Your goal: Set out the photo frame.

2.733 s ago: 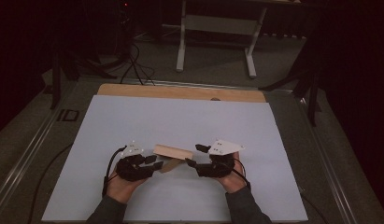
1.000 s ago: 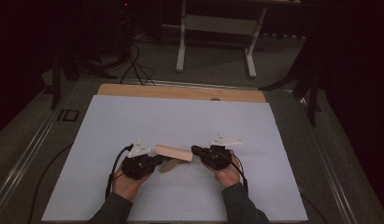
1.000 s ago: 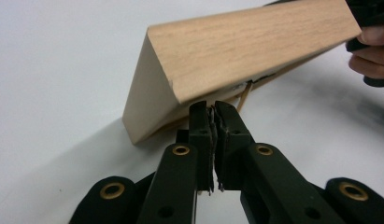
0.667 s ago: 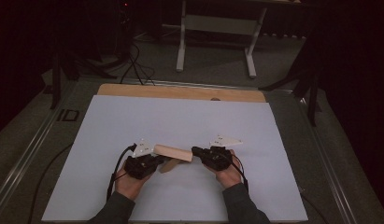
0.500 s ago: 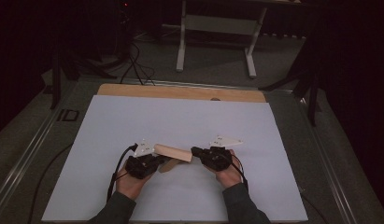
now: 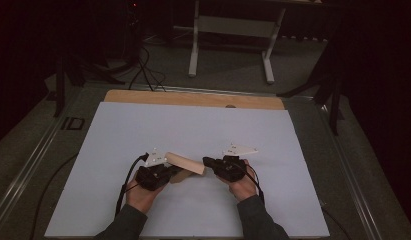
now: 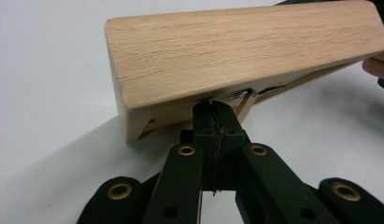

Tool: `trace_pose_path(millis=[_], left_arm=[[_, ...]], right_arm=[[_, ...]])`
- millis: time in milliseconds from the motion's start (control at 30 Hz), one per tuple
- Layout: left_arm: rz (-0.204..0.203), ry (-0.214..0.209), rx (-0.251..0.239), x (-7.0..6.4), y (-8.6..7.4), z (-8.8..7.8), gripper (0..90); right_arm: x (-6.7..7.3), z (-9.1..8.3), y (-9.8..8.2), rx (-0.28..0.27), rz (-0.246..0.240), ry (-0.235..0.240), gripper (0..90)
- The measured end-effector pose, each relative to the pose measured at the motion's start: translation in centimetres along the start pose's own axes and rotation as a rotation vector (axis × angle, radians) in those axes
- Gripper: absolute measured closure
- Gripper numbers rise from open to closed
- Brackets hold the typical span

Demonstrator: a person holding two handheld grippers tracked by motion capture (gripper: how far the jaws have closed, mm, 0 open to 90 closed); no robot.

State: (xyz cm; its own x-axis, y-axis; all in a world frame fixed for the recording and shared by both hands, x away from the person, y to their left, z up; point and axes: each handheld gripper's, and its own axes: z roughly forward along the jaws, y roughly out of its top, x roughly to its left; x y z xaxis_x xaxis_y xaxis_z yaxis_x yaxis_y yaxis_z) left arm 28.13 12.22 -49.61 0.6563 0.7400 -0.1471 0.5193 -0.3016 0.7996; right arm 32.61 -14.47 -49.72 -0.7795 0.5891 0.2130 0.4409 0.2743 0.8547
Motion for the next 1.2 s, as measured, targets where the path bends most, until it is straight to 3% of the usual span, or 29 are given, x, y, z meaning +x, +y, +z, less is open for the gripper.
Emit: trace_pose_path(millis=[500,1200], left_arm=[[0.005,-0.051,-0.022,-0.8,0.4,-0.3,89.4],[0.013,-0.037,-0.004,-0.4,0.0,0.2,89.4]], right_arm=[[0.8,-0.1,-0.1,0.018,-0.027,0.024,88.0],[2.0,0.3,-0.2,0.050,-0.066,0.072,89.1]])
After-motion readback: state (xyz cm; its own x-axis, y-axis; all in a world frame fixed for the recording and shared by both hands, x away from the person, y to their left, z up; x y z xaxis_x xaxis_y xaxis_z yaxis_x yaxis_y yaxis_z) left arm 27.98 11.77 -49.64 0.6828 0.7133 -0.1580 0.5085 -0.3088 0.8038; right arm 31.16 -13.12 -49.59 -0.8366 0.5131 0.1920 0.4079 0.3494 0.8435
